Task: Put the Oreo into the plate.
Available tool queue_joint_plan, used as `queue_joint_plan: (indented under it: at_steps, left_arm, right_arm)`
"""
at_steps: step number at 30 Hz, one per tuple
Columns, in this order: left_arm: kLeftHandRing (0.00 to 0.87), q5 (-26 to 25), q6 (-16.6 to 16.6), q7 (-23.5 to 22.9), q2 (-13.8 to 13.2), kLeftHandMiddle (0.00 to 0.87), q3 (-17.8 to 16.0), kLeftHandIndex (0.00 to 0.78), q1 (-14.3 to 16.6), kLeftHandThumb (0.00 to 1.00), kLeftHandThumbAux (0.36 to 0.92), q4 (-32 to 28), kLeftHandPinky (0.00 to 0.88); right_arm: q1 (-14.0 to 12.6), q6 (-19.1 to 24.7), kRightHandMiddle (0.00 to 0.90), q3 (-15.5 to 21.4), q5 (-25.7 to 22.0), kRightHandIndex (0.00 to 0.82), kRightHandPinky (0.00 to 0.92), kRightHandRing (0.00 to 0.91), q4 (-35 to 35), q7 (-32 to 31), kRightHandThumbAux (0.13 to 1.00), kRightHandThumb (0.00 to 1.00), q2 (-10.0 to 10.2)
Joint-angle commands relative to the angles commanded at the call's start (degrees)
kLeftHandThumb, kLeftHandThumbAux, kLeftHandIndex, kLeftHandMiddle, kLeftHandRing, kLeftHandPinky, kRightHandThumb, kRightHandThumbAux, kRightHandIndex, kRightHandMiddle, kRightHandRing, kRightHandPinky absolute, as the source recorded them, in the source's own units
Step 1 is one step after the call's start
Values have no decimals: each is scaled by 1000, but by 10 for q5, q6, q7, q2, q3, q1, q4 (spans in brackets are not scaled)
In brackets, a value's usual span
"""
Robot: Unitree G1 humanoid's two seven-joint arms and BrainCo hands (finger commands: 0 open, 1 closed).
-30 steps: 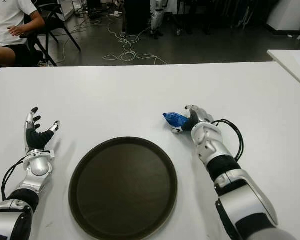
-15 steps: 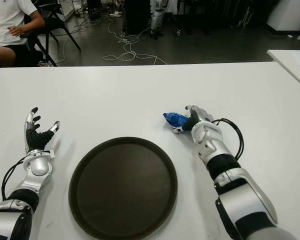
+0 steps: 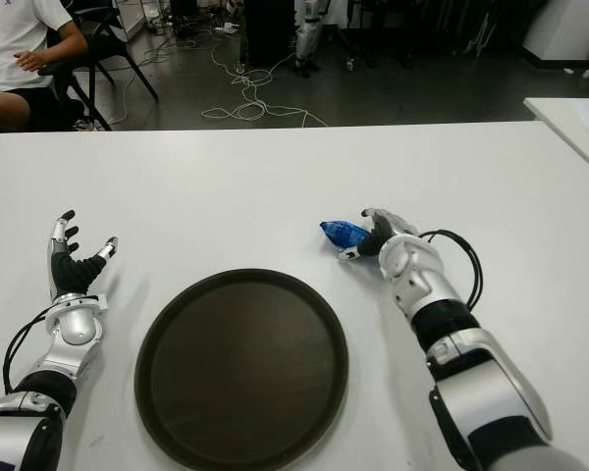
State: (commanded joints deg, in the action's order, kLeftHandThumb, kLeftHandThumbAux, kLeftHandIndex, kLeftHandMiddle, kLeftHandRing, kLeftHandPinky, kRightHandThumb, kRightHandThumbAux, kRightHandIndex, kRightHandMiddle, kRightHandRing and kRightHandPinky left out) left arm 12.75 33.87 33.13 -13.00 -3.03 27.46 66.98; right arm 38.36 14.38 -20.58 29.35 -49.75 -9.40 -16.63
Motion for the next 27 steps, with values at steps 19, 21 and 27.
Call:
queue_joint_plan:
  at_steps: [19,21,27]
  left_arm:
    - [107,-1,-9,2,1,92,0,119,2,220,788,0,150]
    - [105,-1,-8,2,1,90,0,117,1,215,790,-1,147]
    - [106,2,-7,4,1,89,2,112,0,203,803,-3,146]
  right_arm:
    - [5,-25,60,-1,-18,38,0,14,1,-90,663,0,-18]
    - [7,-27,58,-2,-17,38,0,13,-2,-92,665,0,-18]
    - [7,-30,68,-5,-14,45,0,22,-2,-96,667,0,-21]
